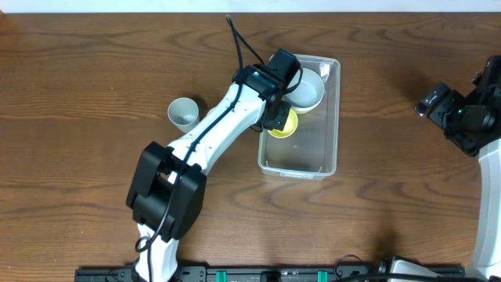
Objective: Pack container
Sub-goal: 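Carry the yellow cup into the container and release it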
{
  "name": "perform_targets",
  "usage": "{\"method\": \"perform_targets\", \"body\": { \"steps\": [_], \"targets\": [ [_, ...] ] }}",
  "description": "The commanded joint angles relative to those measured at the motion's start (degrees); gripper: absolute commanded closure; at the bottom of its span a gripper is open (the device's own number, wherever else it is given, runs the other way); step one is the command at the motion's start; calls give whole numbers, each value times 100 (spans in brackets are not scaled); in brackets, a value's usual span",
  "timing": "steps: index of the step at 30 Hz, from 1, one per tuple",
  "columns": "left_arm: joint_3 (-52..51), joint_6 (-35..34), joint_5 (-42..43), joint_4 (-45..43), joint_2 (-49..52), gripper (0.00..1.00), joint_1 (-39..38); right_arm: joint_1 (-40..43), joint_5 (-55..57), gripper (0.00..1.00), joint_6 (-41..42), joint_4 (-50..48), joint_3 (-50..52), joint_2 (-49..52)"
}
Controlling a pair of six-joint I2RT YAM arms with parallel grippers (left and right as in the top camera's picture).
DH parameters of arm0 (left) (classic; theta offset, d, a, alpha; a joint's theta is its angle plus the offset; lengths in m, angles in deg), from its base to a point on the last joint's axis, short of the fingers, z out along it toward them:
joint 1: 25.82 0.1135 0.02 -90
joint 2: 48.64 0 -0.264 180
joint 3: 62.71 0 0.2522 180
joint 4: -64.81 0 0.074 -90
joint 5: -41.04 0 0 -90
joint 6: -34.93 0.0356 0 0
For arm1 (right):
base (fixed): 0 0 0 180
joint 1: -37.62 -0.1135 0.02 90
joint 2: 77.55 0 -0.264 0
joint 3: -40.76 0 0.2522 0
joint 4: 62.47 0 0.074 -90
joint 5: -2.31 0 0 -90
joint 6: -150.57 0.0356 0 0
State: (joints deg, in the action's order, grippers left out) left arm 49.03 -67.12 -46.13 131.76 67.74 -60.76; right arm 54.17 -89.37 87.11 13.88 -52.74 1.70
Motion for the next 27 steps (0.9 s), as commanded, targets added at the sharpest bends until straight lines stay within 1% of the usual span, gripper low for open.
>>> {"method": "perform_targets", "body": {
  "steps": [1, 7, 9, 10, 11, 12, 13, 16, 18, 23, 25, 26, 27],
  "targets": [
    [48, -205, -33, 42, -216, 93, 9, 26, 15, 1, 63, 4, -7, -35],
    [48, -334, -31, -146, -214, 92, 15, 26, 15, 1, 63, 4, -7, -35],
    [48, -332, -31, -188, -214, 85, 13, 26, 15, 1, 63, 4, -7, -35],
    [48, -332, -33, -192, -214, 77, 13, 26, 15, 1, 63, 4, -7, -35],
    [48, -330, -35, -203, -214, 65, 15, 26, 15, 1, 63, 4, -7, -35],
    [48, -323, -35, -236, -214, 57, 22, 26, 15, 1, 63, 4, -7, -35],
    [48, -310, -33, -267, -214, 55, 31, 26, 15, 1, 61, 4, -7, -35],
    [122, -306, -28, -264, -229, 55, 74, 26, 15, 1, 63, 4, -7, -35],
    [310, -306, -28, -61, -299, 55, 92, 26, 15, 1, 63, 4, -7, -35],
    [1257, -304, -52, 772, -728, 55, 118, 26, 13, 1, 63, 4, -7, -35],
    [1620, -195, -129, 1126, -1008, 54, 188, 26, 15, 1, 63, 4, -7, -35],
    [1725, -61, -304, 1294, -1176, 54, 247, 26, 15, 1, 63, 4, -7, -35],
    [1735, 15, -660, 1416, -1353, 50, 323, 26, 15, 1, 63, 4, -7, -35]
  ]
}}
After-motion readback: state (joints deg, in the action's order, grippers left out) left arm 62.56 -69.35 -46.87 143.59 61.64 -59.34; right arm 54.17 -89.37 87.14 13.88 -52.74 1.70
